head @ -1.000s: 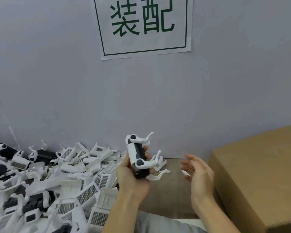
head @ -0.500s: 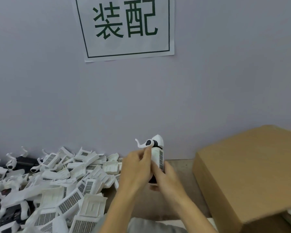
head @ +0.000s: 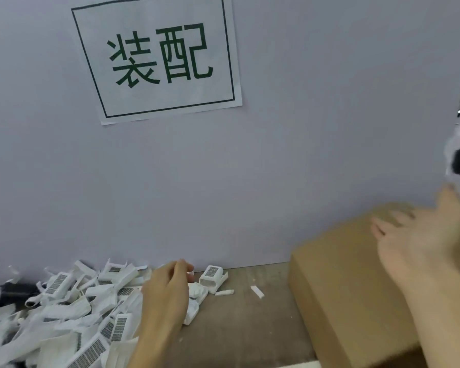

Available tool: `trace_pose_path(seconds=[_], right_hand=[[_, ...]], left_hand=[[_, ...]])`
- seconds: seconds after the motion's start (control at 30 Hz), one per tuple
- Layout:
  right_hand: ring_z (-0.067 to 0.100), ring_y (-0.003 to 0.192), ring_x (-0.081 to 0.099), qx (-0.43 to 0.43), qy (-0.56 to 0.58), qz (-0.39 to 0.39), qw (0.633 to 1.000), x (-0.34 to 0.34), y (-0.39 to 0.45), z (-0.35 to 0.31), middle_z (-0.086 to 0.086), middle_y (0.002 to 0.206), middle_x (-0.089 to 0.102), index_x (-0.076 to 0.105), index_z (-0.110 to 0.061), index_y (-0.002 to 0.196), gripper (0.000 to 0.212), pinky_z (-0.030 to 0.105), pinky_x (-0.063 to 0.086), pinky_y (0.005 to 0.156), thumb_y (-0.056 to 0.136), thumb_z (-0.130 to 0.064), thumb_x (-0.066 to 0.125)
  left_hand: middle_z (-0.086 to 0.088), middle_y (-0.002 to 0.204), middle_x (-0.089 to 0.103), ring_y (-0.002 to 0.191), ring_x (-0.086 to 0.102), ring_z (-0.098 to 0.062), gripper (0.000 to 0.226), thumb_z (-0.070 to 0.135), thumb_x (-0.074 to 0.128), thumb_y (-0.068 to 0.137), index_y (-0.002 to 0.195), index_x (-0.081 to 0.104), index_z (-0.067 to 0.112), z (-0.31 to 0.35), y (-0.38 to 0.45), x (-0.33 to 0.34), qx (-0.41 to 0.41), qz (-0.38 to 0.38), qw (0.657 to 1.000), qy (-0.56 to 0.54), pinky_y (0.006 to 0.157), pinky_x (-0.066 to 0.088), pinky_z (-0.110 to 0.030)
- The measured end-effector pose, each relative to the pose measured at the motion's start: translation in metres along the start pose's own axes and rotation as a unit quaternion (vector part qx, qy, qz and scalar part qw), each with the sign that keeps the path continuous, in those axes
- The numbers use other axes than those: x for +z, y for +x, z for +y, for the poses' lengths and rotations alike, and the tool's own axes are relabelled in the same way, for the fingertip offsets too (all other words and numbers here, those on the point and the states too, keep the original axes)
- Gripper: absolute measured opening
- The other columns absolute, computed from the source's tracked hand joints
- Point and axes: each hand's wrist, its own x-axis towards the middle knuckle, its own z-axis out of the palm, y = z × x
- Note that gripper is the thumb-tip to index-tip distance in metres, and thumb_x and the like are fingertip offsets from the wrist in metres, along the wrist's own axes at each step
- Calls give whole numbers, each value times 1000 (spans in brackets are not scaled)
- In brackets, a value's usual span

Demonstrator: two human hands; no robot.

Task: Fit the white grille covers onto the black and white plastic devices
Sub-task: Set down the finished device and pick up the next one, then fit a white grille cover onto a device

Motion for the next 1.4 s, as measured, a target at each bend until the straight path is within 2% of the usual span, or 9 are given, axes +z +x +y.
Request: trace_pose_path(seconds=[0.13, 0.3, 0.4, 0.5, 0.7, 0.83, 1.0, 1.2, 1.4], right_hand=[[22, 92, 70, 57, -310, -91, 945, 5, -19, 62, 9, 113, 72, 69, -8, 103, 25, 31, 45, 74, 100, -20, 47], [3, 77, 67, -41, -573, -267, 774, 7, -71, 152, -15, 72, 71, 70, -21, 74, 23, 20, 51, 70, 91, -17, 56], [2, 67, 57, -44, -586, -334, 737, 0, -99, 192, -16, 65, 61, 71, -30, 88, 19, 16, 48, 66, 91, -22, 54], [2, 88, 56, 1, -608, -401, 685, -11, -110, 215, -15, 93, 61, 68, -31, 114, 26, 19, 48, 88, 93, -25, 54], [3, 78, 61, -1, -585, -387, 713, -10, -105, 221, -11, 88, 68, 69, -35, 92, 28, 3, 41, 73, 89, -9, 59], [-11, 99, 50, 21, -590, -396, 703, -6, -101, 228, -7, 88, 69, 61, -42, 81, 35, 5, 44, 73, 88, -8, 57], [-17, 95, 49, 37, -602, -395, 693, -1, -96, 235, -6, 88, 68, 60, -46, 86, 34, 4, 44, 72, 88, -11, 57], [-8, 91, 56, 57, -608, -372, 699, 0, -97, 235, 0, 85, 73, 62, -48, 81, 39, 6, 45, 72, 84, -9, 62], [-1, 77, 63, 77, -594, -359, 715, -5, -96, 237, -11, 75, 74, 69, -41, 73, 38, 7, 47, 68, 82, -5, 63]], left_hand=[[-6, 89, 72, 79, 60, -18, 31, 24, 45, 98, 92, 67, 5, 5, 4, 10, 32, -129, 968, 213, 72, 48, -33], [-1, 122, 63, 108, 58, -20, 36, 43, 47, 99, 118, 62, 17, 20, 42, 13, 101, -338, 802, 482, 82, 43, -30], [-6, 138, 54, 122, 53, -27, 41, 40, 47, 100, 133, 53, 17, 6, 87, -15, 109, -307, 760, 563, 100, 45, -40], [-10, 146, 42, 135, 38, -34, 46, 37, 45, 100, 141, 43, 18, -27, 137, -65, 70, -199, 733, 647, 108, 40, -51], [-12, 162, 3, 147, 3, -48, 70, 46, 47, 96, 154, 13, 28, -107, 206, -181, -91, -2, 707, 701, 112, 30, -65], [-19, 164, 1, 148, 3, -52, 68, 44, 44, 98, 156, 12, 33, -154, 234, -237, -197, 29, 747, 634, 117, 19, -64], [-21, 127, 62, 117, 58, -36, 46, 26, 61, 94, 134, 49, 5, -196, 254, -257, -137, -4, 780, 611, 99, 45, -37], [-32, 109, 64, 104, 61, -43, 25, 13, 62, 95, 108, 56, -8, -210, 269, -269, -137, 92, 807, 567, 83, 45, -40], [-22, 100, 56, 87, 57, -43, 10, 1, 55, 89, 99, 57, 0, -169, 257, -264, 31, 142, 734, 663, 65, 45, -48]])
